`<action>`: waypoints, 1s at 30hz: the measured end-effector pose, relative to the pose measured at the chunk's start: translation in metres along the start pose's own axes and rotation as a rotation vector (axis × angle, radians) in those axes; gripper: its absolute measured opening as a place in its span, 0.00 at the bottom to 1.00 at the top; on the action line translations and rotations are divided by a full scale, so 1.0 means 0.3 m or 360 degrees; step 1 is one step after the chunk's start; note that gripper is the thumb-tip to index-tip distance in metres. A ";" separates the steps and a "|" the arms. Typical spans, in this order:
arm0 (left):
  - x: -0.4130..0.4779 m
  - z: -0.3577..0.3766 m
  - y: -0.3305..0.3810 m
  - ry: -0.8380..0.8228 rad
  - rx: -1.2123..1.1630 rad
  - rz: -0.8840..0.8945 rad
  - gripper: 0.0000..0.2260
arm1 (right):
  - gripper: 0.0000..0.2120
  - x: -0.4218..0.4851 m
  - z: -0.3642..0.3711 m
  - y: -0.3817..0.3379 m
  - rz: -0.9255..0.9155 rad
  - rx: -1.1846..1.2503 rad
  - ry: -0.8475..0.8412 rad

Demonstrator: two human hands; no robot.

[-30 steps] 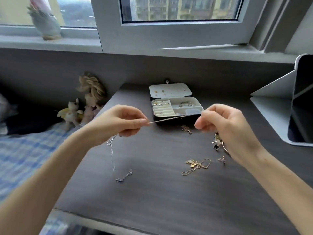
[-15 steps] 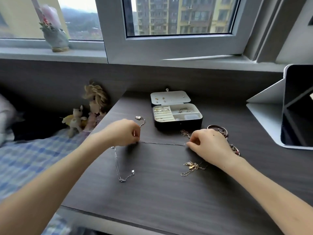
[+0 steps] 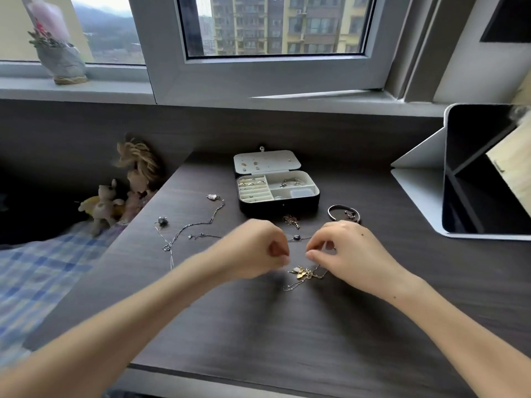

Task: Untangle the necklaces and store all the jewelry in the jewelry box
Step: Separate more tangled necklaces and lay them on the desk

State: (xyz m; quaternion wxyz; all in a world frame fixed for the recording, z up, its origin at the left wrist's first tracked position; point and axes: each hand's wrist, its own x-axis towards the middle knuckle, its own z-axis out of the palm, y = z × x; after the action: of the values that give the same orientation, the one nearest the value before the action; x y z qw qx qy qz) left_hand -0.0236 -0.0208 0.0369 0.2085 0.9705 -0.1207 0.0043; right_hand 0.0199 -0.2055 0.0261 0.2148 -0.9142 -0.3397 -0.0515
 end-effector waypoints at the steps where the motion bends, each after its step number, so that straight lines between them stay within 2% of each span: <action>1: 0.011 0.019 0.010 -0.0024 -0.0045 0.0026 0.05 | 0.04 -0.007 -0.003 0.005 0.0035 0.0029 0.0015; 7: 0.039 0.061 0.022 -0.0134 -0.0165 0.0097 0.04 | 0.02 -0.053 -0.028 0.036 0.0091 0.0092 0.0032; 16: 0.063 0.049 0.044 -0.0325 -0.0035 0.0046 0.06 | 0.03 -0.076 -0.019 0.051 0.0100 0.0172 0.0010; 19: 0.061 0.022 0.052 -0.0357 -0.0141 0.0018 0.05 | 0.03 -0.075 -0.007 0.055 0.0099 0.0195 0.0104; 21: 0.057 -0.005 0.054 -0.0347 -0.0313 0.0018 0.02 | 0.04 -0.073 -0.006 0.050 0.0140 0.0411 0.0173; 22: 0.053 -0.021 0.057 -0.0339 -0.0462 0.0017 0.01 | 0.06 -0.070 -0.009 0.042 0.0187 0.0643 0.0162; 24: 0.045 -0.055 0.068 -0.0325 -0.0842 0.0001 0.05 | 0.12 -0.065 -0.021 0.017 0.0279 0.1263 0.0050; 26: 0.039 -0.088 0.083 -0.0282 -0.1173 0.0017 0.05 | 0.19 -0.060 -0.034 -0.006 0.0366 0.1701 -0.0061; 28: 0.033 -0.117 0.103 -0.0207 -0.1430 0.0034 0.03 | 0.25 -0.059 -0.049 -0.028 0.0400 0.1925 -0.0215; 30: 0.030 -0.143 0.115 -0.0116 -0.1676 0.0006 0.03 | 0.26 -0.060 -0.059 -0.042 0.0396 0.2066 -0.0327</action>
State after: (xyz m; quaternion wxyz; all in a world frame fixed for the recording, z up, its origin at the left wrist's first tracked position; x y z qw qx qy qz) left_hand -0.0212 -0.0360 0.0905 0.6635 0.7337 -0.1155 -0.0903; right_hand -0.0012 -0.2154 0.0423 0.6923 -0.6321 -0.2126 0.2756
